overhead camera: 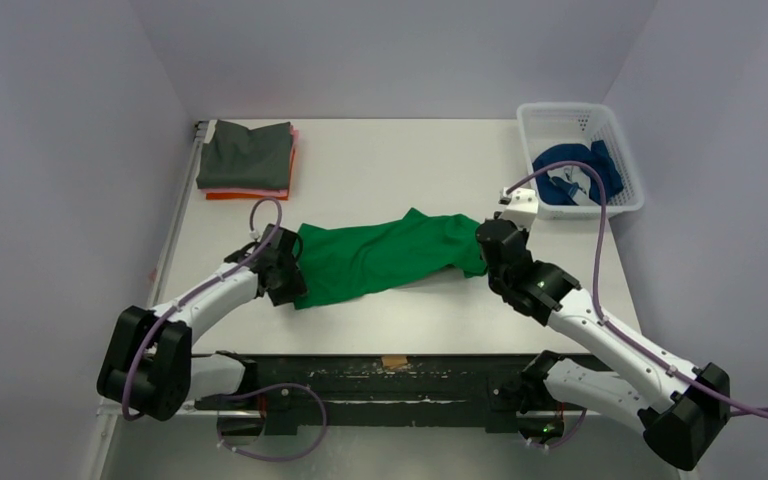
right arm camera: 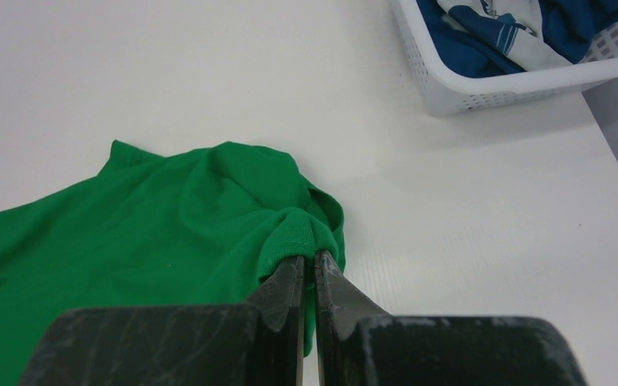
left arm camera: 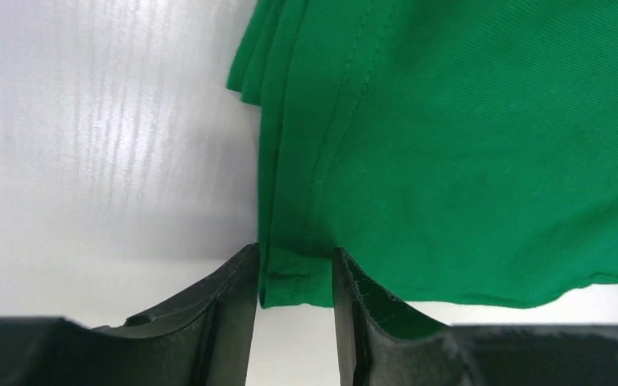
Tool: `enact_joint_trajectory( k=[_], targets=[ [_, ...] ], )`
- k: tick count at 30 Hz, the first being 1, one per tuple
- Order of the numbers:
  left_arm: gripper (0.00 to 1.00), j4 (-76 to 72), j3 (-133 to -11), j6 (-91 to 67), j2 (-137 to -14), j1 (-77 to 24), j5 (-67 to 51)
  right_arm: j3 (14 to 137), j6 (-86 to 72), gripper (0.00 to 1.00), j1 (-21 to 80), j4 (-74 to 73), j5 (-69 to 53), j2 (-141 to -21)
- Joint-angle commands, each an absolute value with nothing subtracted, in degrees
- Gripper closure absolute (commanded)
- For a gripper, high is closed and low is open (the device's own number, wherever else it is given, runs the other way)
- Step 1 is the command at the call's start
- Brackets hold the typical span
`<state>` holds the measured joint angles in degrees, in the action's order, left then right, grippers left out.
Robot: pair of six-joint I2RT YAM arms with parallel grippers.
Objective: Fold and stack the t-shirts
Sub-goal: Flatten out the tshirt
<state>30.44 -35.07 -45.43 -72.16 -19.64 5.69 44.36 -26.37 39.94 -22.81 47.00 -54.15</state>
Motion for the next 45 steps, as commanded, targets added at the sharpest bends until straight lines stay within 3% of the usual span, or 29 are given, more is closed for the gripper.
enact_joint_trajectory(
  k=[1,3,7,8,10,15,22,27,32,38,45],
  targets=[
    [0.62,27.8,-36.3,-44.8,-75.3,-20.1,0.3,44.1,-27.2,1.00,39.5,-22.3,48.4,-53.2],
    [0.64,26.6,-36.6,-44.9,-79.5,-20.3,-2.9,43.8,-27.2,1.00,39.4,-22.3,48.6,-52.3],
    [0.78,19.4,-35.8,-46.8,-85.7,-22.6,-9.9,43.2,-27.1,1.00,39.4,-22.6,49.2,-50.2],
    [0.82,19.2,-36.4,-46.9,-86.5,-23.8,-9.7,43.1,-27.1,1.00,39.3,-22.6,49.1,-49.9],
    [1.00,21.7,-38.5,-46.9,-87.0,-26.6,-7.0,43.1,-27.1,1.00,39.1,-22.6,49.1,-49.4],
    [1.00,25.6,-40.7,-45.4,-77.6,-30.2,-0.3,43.0,-27.0,1.00,39.1,-22.8,49.8,-48.6],
    [1.00,34.4,-48.3,-40.3,-48.1,-30.7,6.2,47.1,-24.4,1.00,39.1,-23.7,50.3,-40.9],
    [1.00,37.6,-59.1,-36.6,-33.9,-30.7,7.3,54.0,-17.7,1.00,39.1,-20.6,46.0,-32.7],
    [1.00,41.2,-74.9,-32.5,-30.4,-30.7,9.3,67.1,-12.0,1.00,39.1,-19.7,36.9,-29.2],
    [1.00,43.3,-90.8,-29.1,-32.4,-30.7,7.3,87.2,-7.9,1.00,39.1,-24.6,20.0,-35.5],
    [1.00,47.1,-103.4,-26.6,-35.9,-30.7,6.7,105.9,-3.5,1.00,39.0,-31.8,17.9,-45.6]
  ],
)
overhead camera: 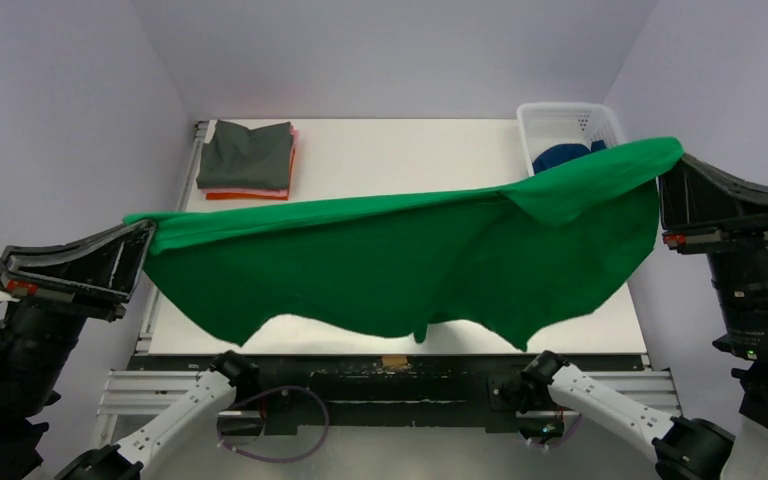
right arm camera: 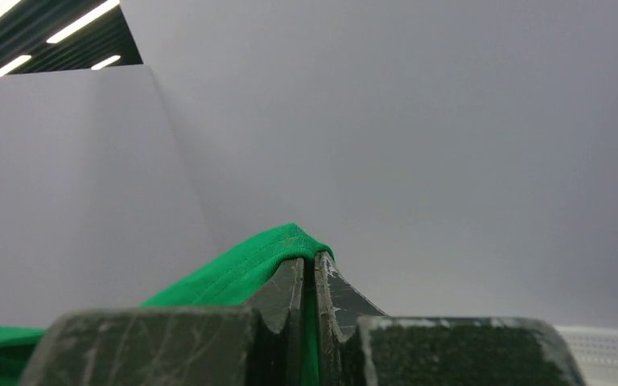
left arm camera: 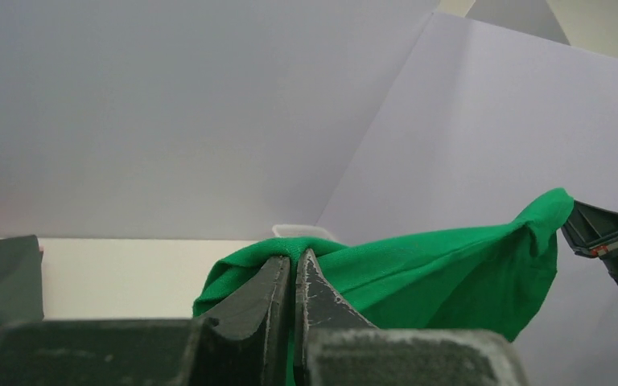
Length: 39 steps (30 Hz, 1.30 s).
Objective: Fold and stack the t-shirts
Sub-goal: Flatten out the tshirt
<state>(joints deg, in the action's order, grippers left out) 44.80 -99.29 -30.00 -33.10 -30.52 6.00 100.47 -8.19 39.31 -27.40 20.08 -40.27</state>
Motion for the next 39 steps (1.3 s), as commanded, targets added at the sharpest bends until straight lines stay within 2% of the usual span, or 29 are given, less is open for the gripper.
enact_joint_trajectory(
  k=[1,7,12,14,15,18,20,23,26,32,33,35,37,38,39],
  targets=[
    [1.00,47.1,-103.8,-26.3,-36.3,-30.7,7.3,106.9,-2.7,1.00,39.1,-31.3,18.1,-46.4],
    [1.00,45.4,-97.5,-26.8,-40.0,-30.7,16.6,104.0,3.5,1.00,39.1,-26.0,28.8,-51.8],
    [1.00,44.7,-90.6,-28.6,-46.9,-30.5,27.0,95.1,12.9,1.00,39.0,-13.2,45.3,-58.3],
    [1.00,44.7,-86.9,-30.3,-50.8,-29.0,29.9,91.3,15.2,1.00,37.8,-9.0,48.4,-62.0],
    [1.00,44.4,-85.4,-31.5,-52.9,-27.1,29.0,90.2,14.6,1.00,36.3,-8.5,48.0,-63.5],
    [1.00,41.0,-80.2,-35.6,-61.0,-16.1,15.7,88.3,7.4,1.00,27.7,-10.1,40.4,-69.4],
    [1.00,36.2,-78.1,-36.1,-67.3,-12.7,14.9,86.2,5.3,1.00,24.3,-8.1,36.5,-74.0],
    [1.00,34.9,-81.7,-35.5,-80.3,-10.7,10.7,84.5,3.4,1.00,21.7,-4.4,34.6,-82.6],
    [1.00,38.1,-90.7,-36.4,-94.6,-9.4,8.2,87.3,-1.9,1.00,18.3,-3.9,30.7,-93.3],
    [1.00,39.6,-110.9,-38.2,-118.0,-6.5,5.4,104.4,-7.8,1.00,14.2,-5.2,24.5,-118.5],
    [0.93,39.9,-114.5,-38.3,-121.1,-6.1,4.5,108.4,-8.5,0.99,13.8,-5.5,23.9,-122.6],
    [0.63,41.0,-123.1,-39.6,-128.5,-5.1,4.2,119.1,-11.2,0.93,12.6,-8.1,21.5,-131.2],
    [0.31,41.1,-131.1,-40.5,-133.5,-4.1,-0.2,133.3,-16.8,0.76,10.8,-15.1,17.4,-139.7],
    [0.10,41.2,-134.3,-41.1,-135.2,-3.9,-2.5,138.5,-19.0,0.62,10.0,-17.8,14.8,-142.6],
    [0.01,40.8,-136.6,-41.7,-136.0,-3.7,-4.7,141.4,-21.1,0.51,9.3,-19.6,12.0,-144.3]
  ],
)
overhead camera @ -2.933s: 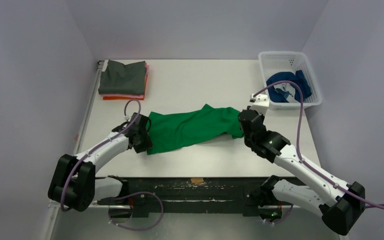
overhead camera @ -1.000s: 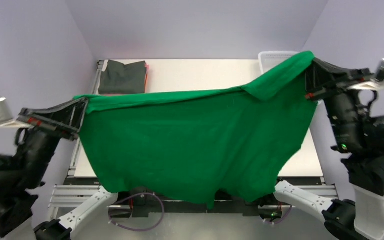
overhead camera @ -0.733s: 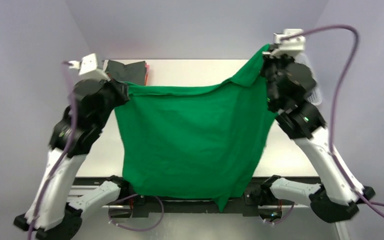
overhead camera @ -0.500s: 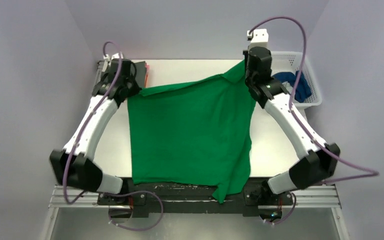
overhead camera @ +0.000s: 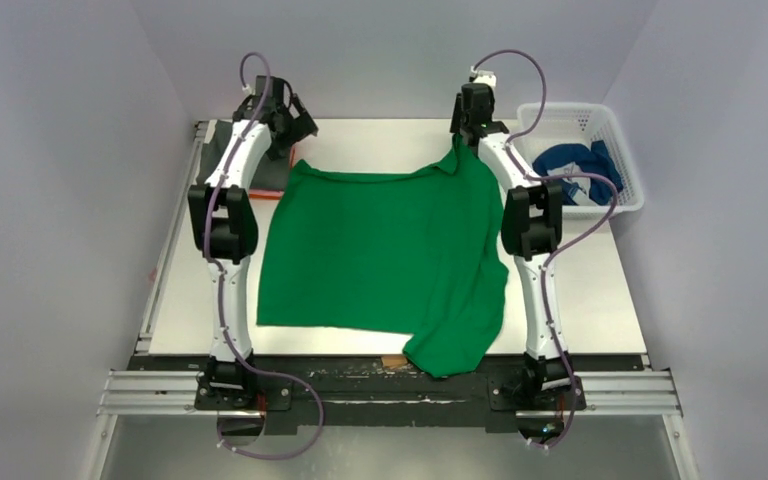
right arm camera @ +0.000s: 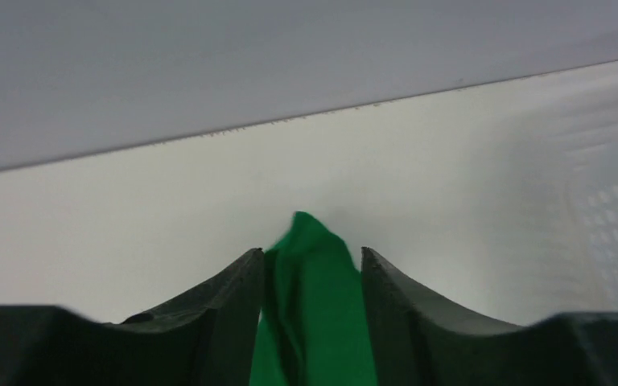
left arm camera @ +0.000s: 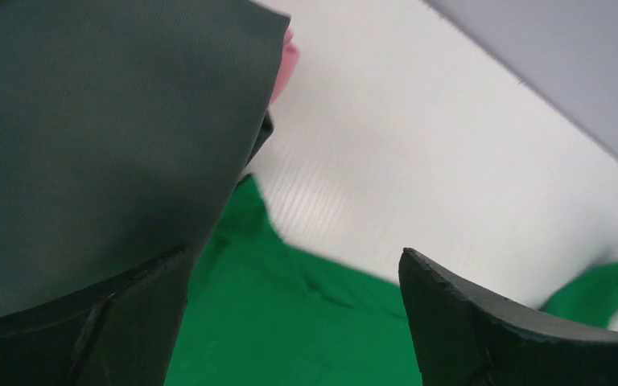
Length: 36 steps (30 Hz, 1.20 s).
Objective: Fold and stack the t-shirts
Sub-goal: Flatten out the tshirt
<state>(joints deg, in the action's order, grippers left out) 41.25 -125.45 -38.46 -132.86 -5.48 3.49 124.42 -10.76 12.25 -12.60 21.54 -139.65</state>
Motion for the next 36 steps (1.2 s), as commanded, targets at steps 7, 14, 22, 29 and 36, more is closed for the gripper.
enact_joint_trajectory(
  k=[7,14,22,29,36],
  targets=[
    [0.00,31.5,-118.8,-40.4,-121.7,-4.4,-12.3,114.4,-21.5,0.20,8.9,-13.1,4.9,-125.9],
    [0.00,26.2,-88.7,-37.4,-99.1,-10.1,-11.4,92.4,-24.6,0.18,9.1,-9.8,-8.0,-113.4],
    [0.00,19.4,-62.7,-37.9,-86.5,-17.5,-11.2,87.6,-31.4,0.17,9.8,-2.0,-15.6,-117.8],
    [0.00,16.6,-55.7,-40.7,-91.5,-17.9,-12.1,90.4,-35.3,0.17,11.3,4.2,-10.8,-125.7],
    [0.00,17.9,-53.6,-41.5,-96.3,-17.9,-11.7,102.3,-40.8,0.18,12.4,6.9,-5.7,-137.7]
  ],
)
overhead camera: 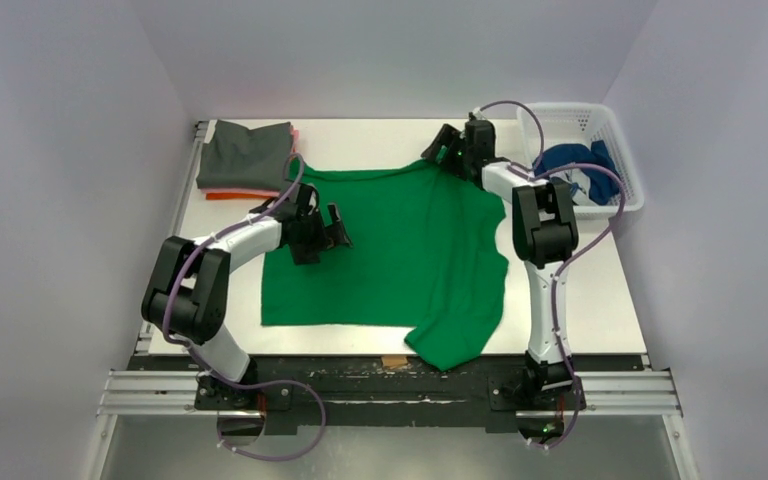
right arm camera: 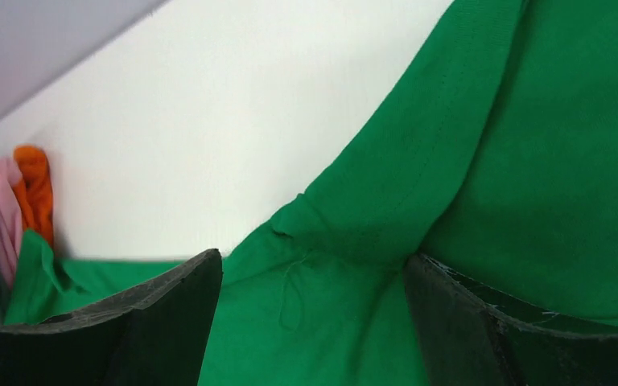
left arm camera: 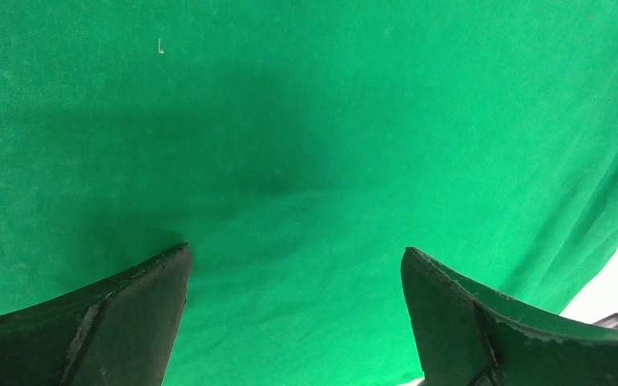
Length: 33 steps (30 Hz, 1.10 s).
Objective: Fold and stack the t-shirts
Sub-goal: Flatten out the tshirt
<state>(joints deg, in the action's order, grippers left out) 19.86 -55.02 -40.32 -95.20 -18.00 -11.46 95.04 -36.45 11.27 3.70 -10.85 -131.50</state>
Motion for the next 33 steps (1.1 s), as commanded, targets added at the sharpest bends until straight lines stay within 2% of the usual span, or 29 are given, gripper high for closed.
enact_joint_trajectory(
  k=[1,4,8,13,16,18,23,27,29,33],
  targets=[
    [0.00,18.4,-53.4,-41.4,-96.7,-17.9,-11.6,105.9,-41.3,0.18,12.6,6.4,-4.7,-140.3],
    [0.00,20.2,-52.9,-41.1,-97.5,-17.9,-11.1,119.2,-42.6,0.19,13.4,6.3,-1.8,-148.5],
    [0.00,22.0,-52.4,-40.8,-97.2,-17.9,-9.8,137.2,-41.9,0.19,14.1,13.5,3.8,-158.7],
    [0.00,22.9,-51.5,-41.0,-96.3,-17.9,-8.9,140.0,-41.2,0.19,14.7,26.9,3.5,-161.0],
    [0.00,22.6,-51.2,-41.0,-95.8,-18.0,-9.4,142.2,-35.2,0.18,15.6,25.1,-3.0,-159.8],
    [0.00,21.7,-50.7,-41.3,-95.5,-18.1,-9.3,144.7,-31.1,0.17,16.7,18.3,-5.3,-157.7],
    [0.00,21.5,-50.6,-41.7,-94.5,-18.4,-10.0,134.7,-26.9,0.11,21.1,16.8,-1.7,-148.1],
    [0.00,22.5,-50.8,-41.4,-91.9,-18.4,-8.9,144.1,-28.6,0.10,22.9,8.1,1.2,-152.7],
    [0.00,23.6,-51.0,-41.0,-90.4,-18.3,-7.8,143.4,-31.2,0.11,22.7,6.0,0.2,-152.3],
    [0.00,23.4,-51.0,-40.2,-88.6,-18.3,-7.1,123.0,-27.8,0.10,22.4,6.1,-0.9,-137.4]
  ],
)
